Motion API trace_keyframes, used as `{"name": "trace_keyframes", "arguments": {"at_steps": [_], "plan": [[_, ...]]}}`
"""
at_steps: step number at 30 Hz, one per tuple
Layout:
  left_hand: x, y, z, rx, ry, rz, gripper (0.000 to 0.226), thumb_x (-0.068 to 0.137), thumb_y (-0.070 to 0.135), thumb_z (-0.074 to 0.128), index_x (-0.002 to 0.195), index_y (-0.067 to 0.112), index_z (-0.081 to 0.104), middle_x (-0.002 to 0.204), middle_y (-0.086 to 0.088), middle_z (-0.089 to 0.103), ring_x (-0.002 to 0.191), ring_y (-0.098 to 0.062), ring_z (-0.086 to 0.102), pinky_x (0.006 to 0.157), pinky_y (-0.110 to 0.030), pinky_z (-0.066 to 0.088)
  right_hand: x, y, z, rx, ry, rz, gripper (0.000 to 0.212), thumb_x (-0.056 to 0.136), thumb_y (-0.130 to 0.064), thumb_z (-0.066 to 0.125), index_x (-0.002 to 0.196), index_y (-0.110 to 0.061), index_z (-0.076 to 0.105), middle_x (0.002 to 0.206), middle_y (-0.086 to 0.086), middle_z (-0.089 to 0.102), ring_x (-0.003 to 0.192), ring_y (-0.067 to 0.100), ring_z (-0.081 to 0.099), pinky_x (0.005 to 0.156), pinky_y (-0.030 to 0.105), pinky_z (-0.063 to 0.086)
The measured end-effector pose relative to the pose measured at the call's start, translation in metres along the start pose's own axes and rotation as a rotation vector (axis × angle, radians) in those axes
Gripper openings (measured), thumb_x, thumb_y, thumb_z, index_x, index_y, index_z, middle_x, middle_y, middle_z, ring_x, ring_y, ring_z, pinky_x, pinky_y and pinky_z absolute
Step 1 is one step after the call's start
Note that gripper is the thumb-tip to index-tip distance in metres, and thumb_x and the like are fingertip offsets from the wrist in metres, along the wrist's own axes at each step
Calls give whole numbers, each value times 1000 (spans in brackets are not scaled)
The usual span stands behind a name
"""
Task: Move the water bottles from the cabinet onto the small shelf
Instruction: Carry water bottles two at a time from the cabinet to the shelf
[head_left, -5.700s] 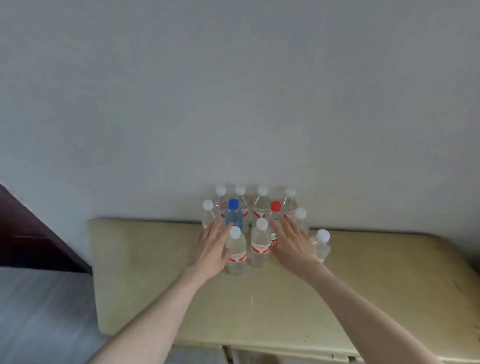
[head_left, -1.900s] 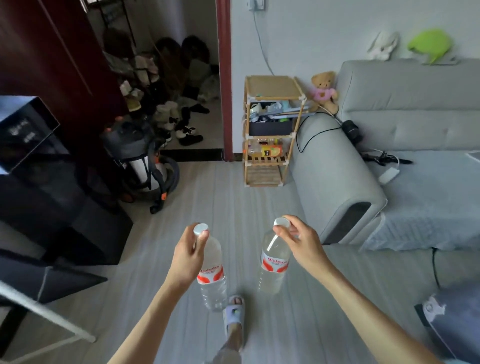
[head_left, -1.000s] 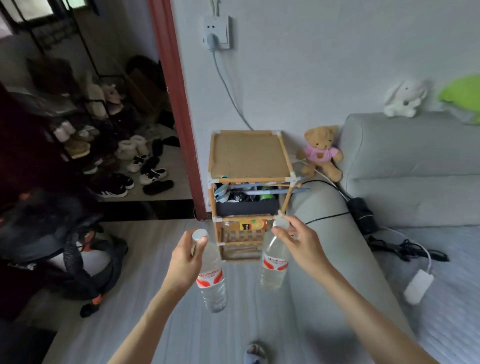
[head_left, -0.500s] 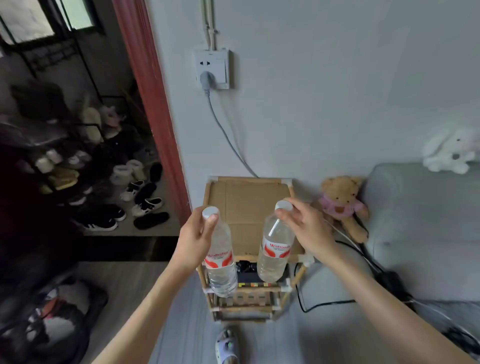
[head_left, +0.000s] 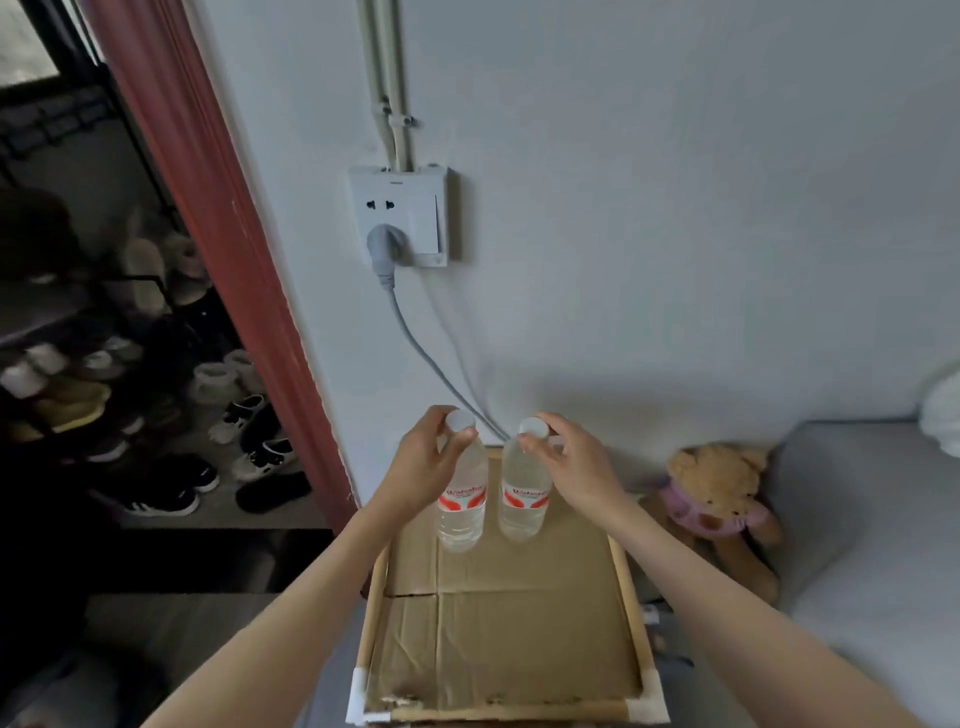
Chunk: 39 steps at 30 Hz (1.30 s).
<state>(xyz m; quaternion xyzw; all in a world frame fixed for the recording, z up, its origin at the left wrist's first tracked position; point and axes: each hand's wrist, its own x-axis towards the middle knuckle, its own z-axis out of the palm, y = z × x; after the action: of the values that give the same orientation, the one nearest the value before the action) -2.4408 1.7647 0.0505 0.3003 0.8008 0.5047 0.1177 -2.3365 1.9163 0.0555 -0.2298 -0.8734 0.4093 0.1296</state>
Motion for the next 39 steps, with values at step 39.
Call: {"name": "trace_keyframes", "arguments": {"at_steps": [39], "plan": [[45,-5,-4,120,-157,-4,37,83,10,62,117,20,54,113,6,57,102,-8,52,81,-11,43,74,17,-10,-97,-100,-126,34,84,-34,61,115,-22,57,105,2,54,88,14,52,76,23,38]]}}
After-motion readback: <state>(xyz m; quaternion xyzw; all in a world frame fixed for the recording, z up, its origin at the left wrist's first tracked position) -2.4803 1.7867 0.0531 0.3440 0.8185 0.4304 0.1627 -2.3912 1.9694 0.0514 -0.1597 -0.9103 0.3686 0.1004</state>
